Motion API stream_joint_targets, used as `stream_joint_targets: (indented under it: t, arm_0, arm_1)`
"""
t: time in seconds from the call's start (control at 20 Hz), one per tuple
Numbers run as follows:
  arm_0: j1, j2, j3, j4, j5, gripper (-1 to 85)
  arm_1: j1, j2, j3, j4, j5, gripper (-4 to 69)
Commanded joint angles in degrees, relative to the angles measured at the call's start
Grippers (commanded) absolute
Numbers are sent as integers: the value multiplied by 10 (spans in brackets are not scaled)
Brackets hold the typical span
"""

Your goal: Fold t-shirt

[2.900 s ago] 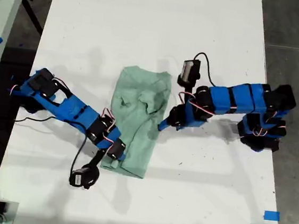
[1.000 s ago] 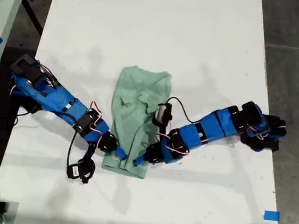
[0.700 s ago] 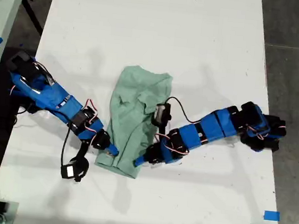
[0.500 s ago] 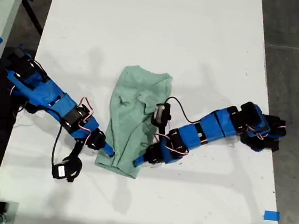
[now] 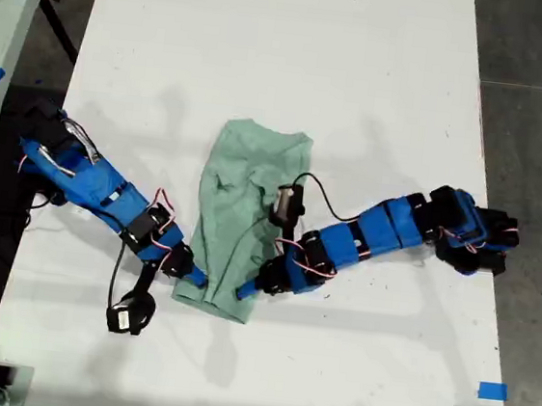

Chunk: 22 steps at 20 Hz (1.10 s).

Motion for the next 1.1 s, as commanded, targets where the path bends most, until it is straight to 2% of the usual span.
stream_joint_targets:
  t: [0.0, 0.15, 0.3, 0.35, 0.4, 0.45, 0.5, 0.55, 0.75, 0.95, 1.05]
  arm_0:
    - [-3, -12, -34, -24, -4, 314]
    - [-9, -45, -67, -25, 0, 308]
    - [-19, -76, -103, -25, 0, 251]
    - [-25, -87, -113, -25, -4, 218]
    - [-32, -95, -120, -25, -4, 180]
    - [-38, -97, -120, -25, -12, 107]
    - [-45, -97, -122, -25, -9, 34]
    - [-48, -93, -125, -26, 0, 0]
    - [-50, -25, -127, -25, 10, -1]
    - [-24, 43, -139, -40, 4, -1]
    - [5, 64, -139, -39, -29, -1]
  arm_1:
    - [12, -21, -43, 5, -10, 315]
    - [14, -57, -80, 4, -11, 304]
    - [14, -82, -87, -16, -6, 272]
    - [15, -89, -87, -25, -1, 223]
    - [15, -96, -88, -35, 9, 139]
    - [14, -100, -88, -32, 32, 13]
    - [12, -100, -88, -30, 37, -11]
    - [12, -92, -88, -21, 34, -11]
    - [17, -1, -88, 47, 19, -12]
    - [-25, 90, -59, 76, 117, -12]
    - [-61, 128, -18, 47, 171, -12]
